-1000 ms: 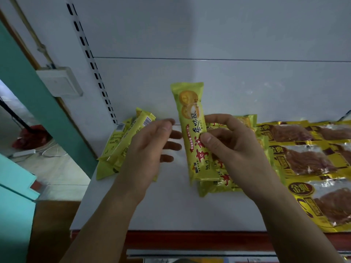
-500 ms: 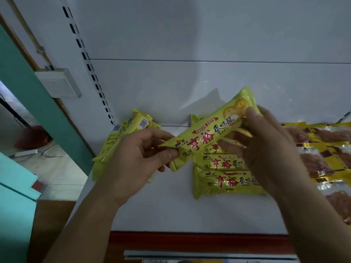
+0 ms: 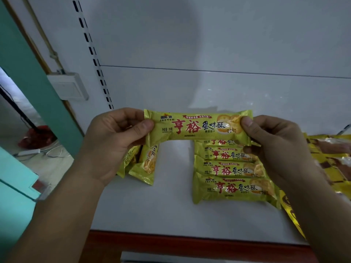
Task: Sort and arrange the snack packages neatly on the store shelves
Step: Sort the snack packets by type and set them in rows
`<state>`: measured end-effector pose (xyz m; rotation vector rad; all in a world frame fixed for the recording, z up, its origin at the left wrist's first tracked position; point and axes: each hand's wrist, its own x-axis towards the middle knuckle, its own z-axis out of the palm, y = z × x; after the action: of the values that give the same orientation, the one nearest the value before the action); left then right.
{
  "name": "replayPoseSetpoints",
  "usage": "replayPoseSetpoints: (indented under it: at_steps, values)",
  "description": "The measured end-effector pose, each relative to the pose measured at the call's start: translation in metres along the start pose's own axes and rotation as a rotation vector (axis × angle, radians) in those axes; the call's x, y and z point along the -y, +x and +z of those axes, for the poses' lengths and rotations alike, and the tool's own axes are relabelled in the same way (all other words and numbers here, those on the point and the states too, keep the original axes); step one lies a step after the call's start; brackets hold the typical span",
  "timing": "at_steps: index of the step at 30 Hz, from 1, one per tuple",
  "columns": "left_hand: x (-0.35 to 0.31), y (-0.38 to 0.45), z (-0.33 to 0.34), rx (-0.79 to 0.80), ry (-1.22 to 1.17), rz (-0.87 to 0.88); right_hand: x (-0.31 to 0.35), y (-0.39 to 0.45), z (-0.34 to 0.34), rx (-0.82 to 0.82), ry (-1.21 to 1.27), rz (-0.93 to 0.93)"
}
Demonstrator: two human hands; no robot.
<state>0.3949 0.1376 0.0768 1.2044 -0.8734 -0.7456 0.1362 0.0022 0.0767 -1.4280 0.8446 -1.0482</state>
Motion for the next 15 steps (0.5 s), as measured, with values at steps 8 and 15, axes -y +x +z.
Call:
replayPoseSetpoints:
  at_steps: [8,15]
  values:
    - [-0.003,0.015,-0.001,-0.086,0.563,0.143,-0.015,0.003,0.015,-0.007,-0.088,-0.050]
    - [0.017,0.042,-0.012,-0.030,1.229,-0.229,-0.019,0.003,0.015,-0.049,-0.119,-0.050]
